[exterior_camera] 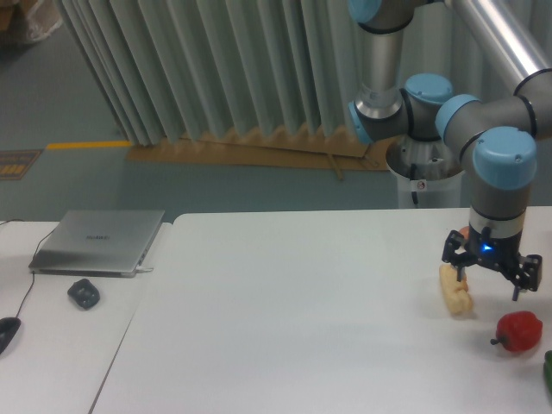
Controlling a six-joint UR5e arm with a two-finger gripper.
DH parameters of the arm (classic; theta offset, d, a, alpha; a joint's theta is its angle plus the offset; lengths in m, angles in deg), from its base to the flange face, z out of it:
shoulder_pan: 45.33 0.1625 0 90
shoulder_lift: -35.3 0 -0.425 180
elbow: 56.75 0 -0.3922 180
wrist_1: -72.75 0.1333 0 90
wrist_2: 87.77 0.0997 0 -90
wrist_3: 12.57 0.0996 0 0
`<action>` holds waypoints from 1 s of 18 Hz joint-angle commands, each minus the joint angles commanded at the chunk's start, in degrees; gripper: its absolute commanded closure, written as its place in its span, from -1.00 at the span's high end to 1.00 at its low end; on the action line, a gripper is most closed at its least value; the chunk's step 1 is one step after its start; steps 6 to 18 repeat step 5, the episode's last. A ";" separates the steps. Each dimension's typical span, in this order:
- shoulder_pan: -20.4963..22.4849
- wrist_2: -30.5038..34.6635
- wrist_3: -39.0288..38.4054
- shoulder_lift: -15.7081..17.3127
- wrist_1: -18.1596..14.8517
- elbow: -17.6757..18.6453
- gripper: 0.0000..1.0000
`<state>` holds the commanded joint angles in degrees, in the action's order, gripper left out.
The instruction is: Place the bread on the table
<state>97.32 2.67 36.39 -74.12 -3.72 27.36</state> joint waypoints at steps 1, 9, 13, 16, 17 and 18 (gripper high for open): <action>0.09 0.00 0.35 0.00 0.00 0.00 1.00; 0.18 -0.27 0.44 0.44 0.09 1.23 1.00; 0.18 -0.27 0.44 0.44 0.09 1.23 1.00; 0.18 -0.27 0.44 0.44 0.09 1.23 1.00; 0.18 -0.27 0.44 0.44 0.09 1.23 1.00; 0.18 -0.27 0.44 0.44 0.09 1.23 1.00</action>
